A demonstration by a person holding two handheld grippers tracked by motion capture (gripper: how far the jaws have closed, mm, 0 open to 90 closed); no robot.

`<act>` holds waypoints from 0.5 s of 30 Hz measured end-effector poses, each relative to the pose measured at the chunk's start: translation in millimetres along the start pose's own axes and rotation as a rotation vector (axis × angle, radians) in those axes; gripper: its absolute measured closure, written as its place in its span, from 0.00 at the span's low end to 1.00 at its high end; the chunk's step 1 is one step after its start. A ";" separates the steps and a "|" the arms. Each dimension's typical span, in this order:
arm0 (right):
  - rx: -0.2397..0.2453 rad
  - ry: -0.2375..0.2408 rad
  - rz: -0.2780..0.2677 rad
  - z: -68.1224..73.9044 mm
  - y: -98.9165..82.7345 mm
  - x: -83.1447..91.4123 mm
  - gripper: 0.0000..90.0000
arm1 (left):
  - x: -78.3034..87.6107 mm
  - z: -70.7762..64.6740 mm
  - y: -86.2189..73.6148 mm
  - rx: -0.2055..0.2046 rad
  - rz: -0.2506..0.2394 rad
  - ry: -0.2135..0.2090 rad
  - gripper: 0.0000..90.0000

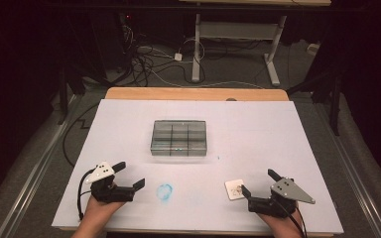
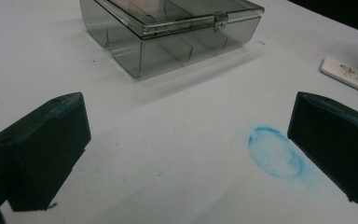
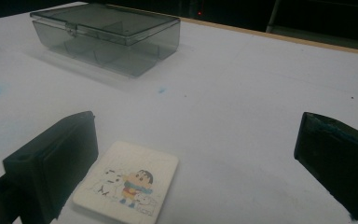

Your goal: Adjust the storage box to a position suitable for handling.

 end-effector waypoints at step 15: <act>-0.028 0.005 0.017 5.9 -0.9 9.0 0.00 | 0.4 -9.1 -4.2 -0.077 -0.008 -0.015 0.00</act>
Point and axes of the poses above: each handheld gripper's, and its own axes: x roughly backward along the jaws, y roughly out of its top, z roughly to its left, the point moved 9 cm from there along -x, roughly forward along the jaws, and after that the axes turned 10 degrees about -z, right-handed, at the moved point
